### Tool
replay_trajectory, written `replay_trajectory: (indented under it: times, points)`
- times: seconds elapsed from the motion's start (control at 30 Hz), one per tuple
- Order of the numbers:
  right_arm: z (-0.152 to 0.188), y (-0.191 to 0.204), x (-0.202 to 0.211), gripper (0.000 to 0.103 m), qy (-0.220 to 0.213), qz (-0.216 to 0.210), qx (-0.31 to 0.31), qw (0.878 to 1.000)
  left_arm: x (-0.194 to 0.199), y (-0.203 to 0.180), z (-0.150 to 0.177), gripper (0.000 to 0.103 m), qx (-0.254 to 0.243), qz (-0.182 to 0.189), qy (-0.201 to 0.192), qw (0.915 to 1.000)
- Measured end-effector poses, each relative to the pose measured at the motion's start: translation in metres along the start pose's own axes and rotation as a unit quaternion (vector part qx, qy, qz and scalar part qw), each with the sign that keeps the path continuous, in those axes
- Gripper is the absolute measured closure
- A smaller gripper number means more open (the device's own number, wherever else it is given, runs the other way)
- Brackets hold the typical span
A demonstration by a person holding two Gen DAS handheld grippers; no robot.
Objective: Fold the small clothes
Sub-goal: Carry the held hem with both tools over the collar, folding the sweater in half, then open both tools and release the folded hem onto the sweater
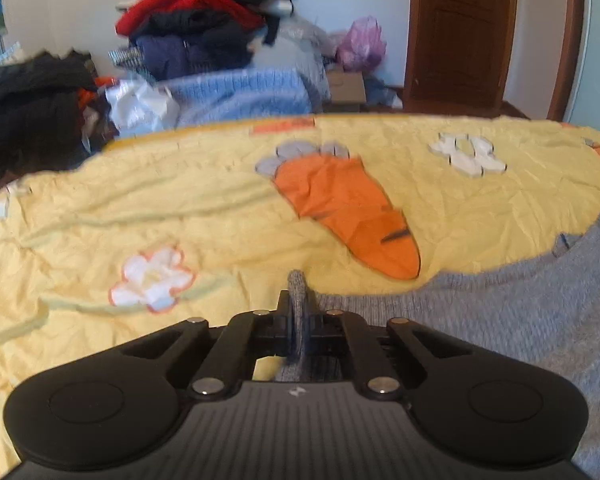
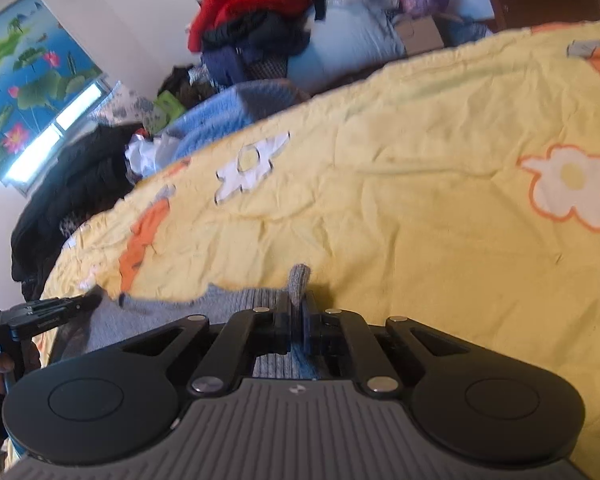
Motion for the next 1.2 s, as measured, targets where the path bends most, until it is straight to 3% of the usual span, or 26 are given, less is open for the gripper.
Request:
replay_trajectory:
  times: [0.1, 0.13, 0.3, 0.4, 0.47, 0.5, 0.53, 0.6, 0.63, 0.7, 0.73, 0.83, 0.9, 0.97, 1.1, 1.2]
  points:
    - [-0.007, -0.003, 0.028, 0.089, -0.056, -0.020, -0.016, 0.998, 0.022, 0.007, -0.007, 0.098, 0.029, -0.003, -0.059, 0.9978]
    - [-0.009, -0.008, 0.034, 0.089, -0.067, -0.023, -0.027, 0.997, 0.022, 0.009, -0.009, 0.098, 0.037, -0.004, -0.059, 0.9976]
    - [0.000, -0.031, 0.022, 0.089, -0.053, 0.010, -0.061, 0.997, -0.013, 0.011, 0.011, 0.098, 0.036, -0.017, 0.023, 0.9989]
    - [0.010, -0.027, 0.010, 0.088, -0.045, 0.028, -0.053, 0.997, -0.013, 0.010, 0.017, 0.096, 0.037, -0.031, 0.019, 0.9986]
    - [0.011, -0.024, 0.012, 0.075, -0.050, 0.030, -0.065, 0.996, -0.006, 0.010, 0.014, 0.094, 0.044, -0.050, 0.018, 0.9976]
    - [0.011, -0.020, 0.016, 0.057, -0.054, 0.032, -0.069, 0.996, 0.004, 0.007, 0.013, 0.094, 0.040, -0.065, 0.003, 0.9971]
    - [0.012, -0.013, 0.025, 0.051, -0.068, 0.036, -0.064, 0.995, 0.016, 0.003, 0.012, 0.094, 0.030, -0.082, -0.016, 0.9961]
    - [0.016, 0.007, 0.049, 0.048, -0.105, 0.046, -0.027, 0.993, 0.047, -0.011, 0.013, 0.091, 0.012, -0.111, -0.060, 0.9919]
    - [0.021, 0.020, 0.059, 0.047, -0.116, 0.043, -0.008, 0.992, 0.062, -0.021, 0.015, 0.085, 0.006, -0.104, -0.081, 0.9913]
    - [0.036, 0.049, 0.065, 0.047, -0.104, 0.022, 0.034, 0.994, 0.076, -0.043, 0.022, 0.061, -0.017, -0.078, -0.098, 0.9920]
    - [0.045, 0.064, 0.059, 0.046, -0.091, 0.030, 0.062, 0.994, 0.075, -0.056, 0.025, 0.040, -0.035, -0.070, -0.094, 0.9925]
    - [0.067, 0.093, 0.033, 0.048, -0.063, 0.062, 0.137, 0.987, 0.056, -0.086, 0.036, 0.037, -0.077, -0.063, -0.067, 0.9928]
    - [0.073, 0.094, 0.018, 0.048, -0.053, 0.092, 0.147, 0.983, 0.039, -0.087, 0.043, 0.037, -0.079, -0.077, -0.036, 0.9932]
    - [0.077, 0.084, 0.012, 0.046, -0.059, 0.118, 0.148, 0.980, 0.029, -0.074, 0.054, 0.035, -0.057, -0.080, -0.032, 0.9946]
    - [0.081, 0.069, 0.021, 0.046, -0.080, 0.108, 0.131, 0.982, 0.024, -0.040, 0.056, 0.023, 0.033, -0.044, -0.023, 0.9982]
    - [0.081, 0.073, 0.018, 0.042, -0.076, 0.113, 0.140, 0.981, 0.026, -0.041, 0.054, 0.021, 0.040, -0.053, -0.023, 0.9975]
Point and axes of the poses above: each gripper's, at about its wrist camera, not at the fingertips, and x roughly against the way its jaws point, y to its left, z to its underside, the point moved 1 cm from there along -x, roughly the way its jaws point, and after that the axes turned 1 degree about -y, right-handed, at the moved point
